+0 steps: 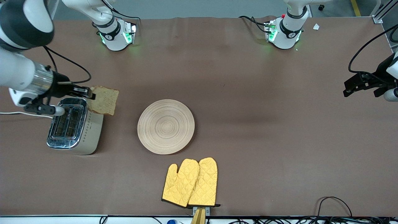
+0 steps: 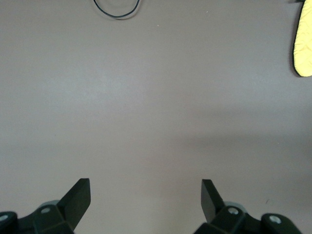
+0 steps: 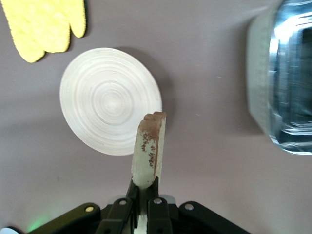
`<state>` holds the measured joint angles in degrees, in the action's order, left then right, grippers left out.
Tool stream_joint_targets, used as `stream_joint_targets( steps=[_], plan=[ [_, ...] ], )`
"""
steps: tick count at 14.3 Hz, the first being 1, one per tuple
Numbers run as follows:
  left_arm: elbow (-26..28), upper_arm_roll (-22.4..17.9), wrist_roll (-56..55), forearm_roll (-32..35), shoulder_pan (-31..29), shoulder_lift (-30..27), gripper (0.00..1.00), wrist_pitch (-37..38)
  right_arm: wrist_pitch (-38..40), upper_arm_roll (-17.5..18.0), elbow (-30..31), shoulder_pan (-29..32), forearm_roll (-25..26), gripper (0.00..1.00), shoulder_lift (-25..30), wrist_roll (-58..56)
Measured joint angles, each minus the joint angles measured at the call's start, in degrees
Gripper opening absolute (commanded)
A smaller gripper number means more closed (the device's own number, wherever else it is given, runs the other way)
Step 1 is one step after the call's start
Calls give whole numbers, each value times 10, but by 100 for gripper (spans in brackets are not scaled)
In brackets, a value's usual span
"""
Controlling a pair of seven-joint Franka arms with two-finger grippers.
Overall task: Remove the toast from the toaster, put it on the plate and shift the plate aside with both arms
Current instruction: 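Carry the toast with the right gripper over the wooden plate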
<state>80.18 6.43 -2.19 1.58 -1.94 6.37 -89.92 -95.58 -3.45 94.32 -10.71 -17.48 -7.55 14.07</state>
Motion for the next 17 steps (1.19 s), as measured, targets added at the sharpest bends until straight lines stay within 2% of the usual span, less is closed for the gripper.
stream_joint_targets(
  steps=[4,8,12,15,17],
  plan=[
    [0,0,0,0,0,0,100,0,-154,1,100,-49,-89,0,-11,9],
    [0,0,0,0,-1,0,100,0,-302,1,162,-110,-151,0,-20,-11],
    [0,0,0,0,-1,0,100,0,-389,4,179,-171,-163,0,-49,-34],
    [0,0,0,0,-1,0,100,0,-443,4,179,-186,-208,0,-88,-97],
    [1,0,0,0,-1,0,100,0,-456,2,179,-186,-258,0,-116,-158]
  ],
)
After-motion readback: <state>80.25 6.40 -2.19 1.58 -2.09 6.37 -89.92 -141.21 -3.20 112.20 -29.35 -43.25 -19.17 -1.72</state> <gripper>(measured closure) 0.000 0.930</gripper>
